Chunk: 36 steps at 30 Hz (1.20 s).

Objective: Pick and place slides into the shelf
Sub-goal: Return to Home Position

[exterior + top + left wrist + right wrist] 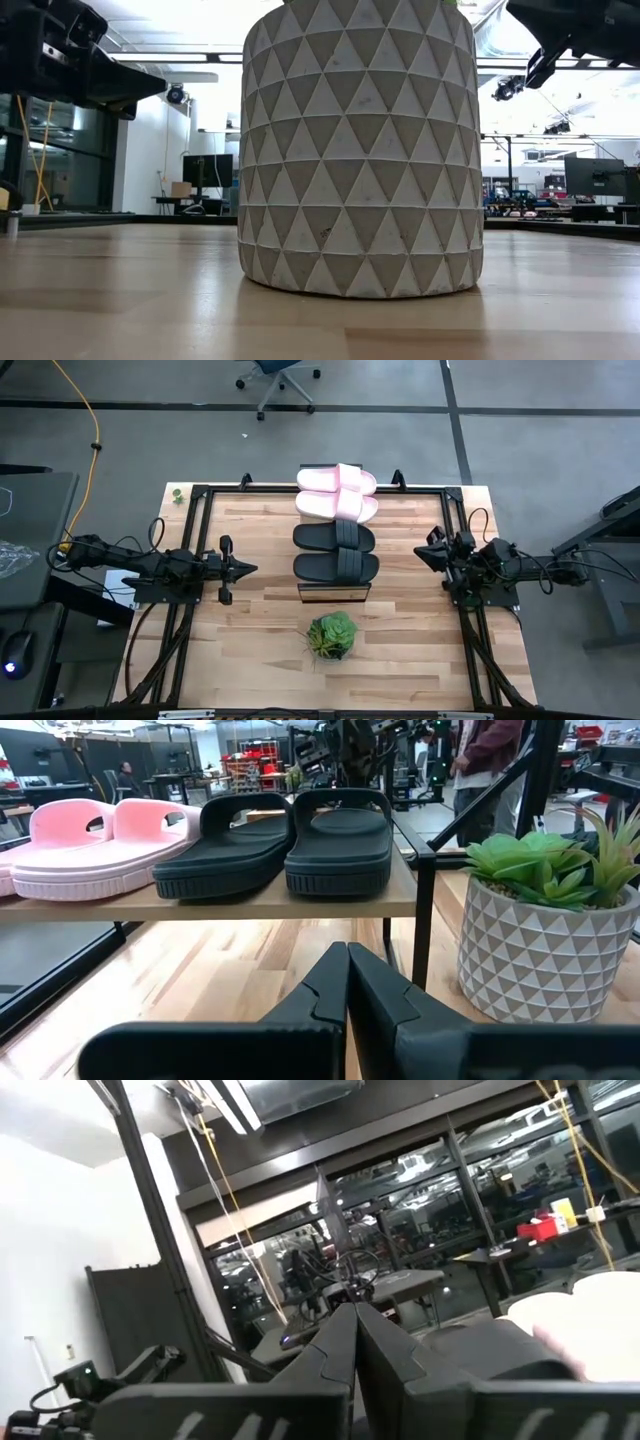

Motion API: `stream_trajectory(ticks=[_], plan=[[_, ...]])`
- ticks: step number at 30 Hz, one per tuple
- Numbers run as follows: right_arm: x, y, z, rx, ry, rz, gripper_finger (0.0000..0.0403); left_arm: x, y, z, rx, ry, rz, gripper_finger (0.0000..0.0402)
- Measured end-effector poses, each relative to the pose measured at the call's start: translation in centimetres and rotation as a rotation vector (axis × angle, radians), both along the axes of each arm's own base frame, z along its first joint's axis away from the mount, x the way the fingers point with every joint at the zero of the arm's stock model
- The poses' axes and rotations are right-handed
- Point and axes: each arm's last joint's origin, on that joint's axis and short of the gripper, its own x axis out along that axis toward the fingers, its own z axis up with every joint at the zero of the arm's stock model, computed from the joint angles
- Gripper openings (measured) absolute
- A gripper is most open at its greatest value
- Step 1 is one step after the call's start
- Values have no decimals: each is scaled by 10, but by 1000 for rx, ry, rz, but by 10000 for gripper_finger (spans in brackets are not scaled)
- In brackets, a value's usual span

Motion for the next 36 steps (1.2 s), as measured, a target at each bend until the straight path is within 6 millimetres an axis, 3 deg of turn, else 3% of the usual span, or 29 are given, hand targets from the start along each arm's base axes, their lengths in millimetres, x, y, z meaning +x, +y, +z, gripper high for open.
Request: stream_trajectory(ticks=[7,11,19,26,36], plan=[[1,-1,-2,14,10,-17,0,0,0,0,0,0,0,1],[2,-1,-17,31,-12,-18,0,0,0,0,0,0,0,1],[1,-1,-15,-50,-23,-60,0,0,0,0,0,0,0,1],[7,-3,-37,-130,219,-165,0,0,0,0,0,0,0,1],[9,-2,-54,-187,404,-118,0,0,0,0,0,0,0,1]])
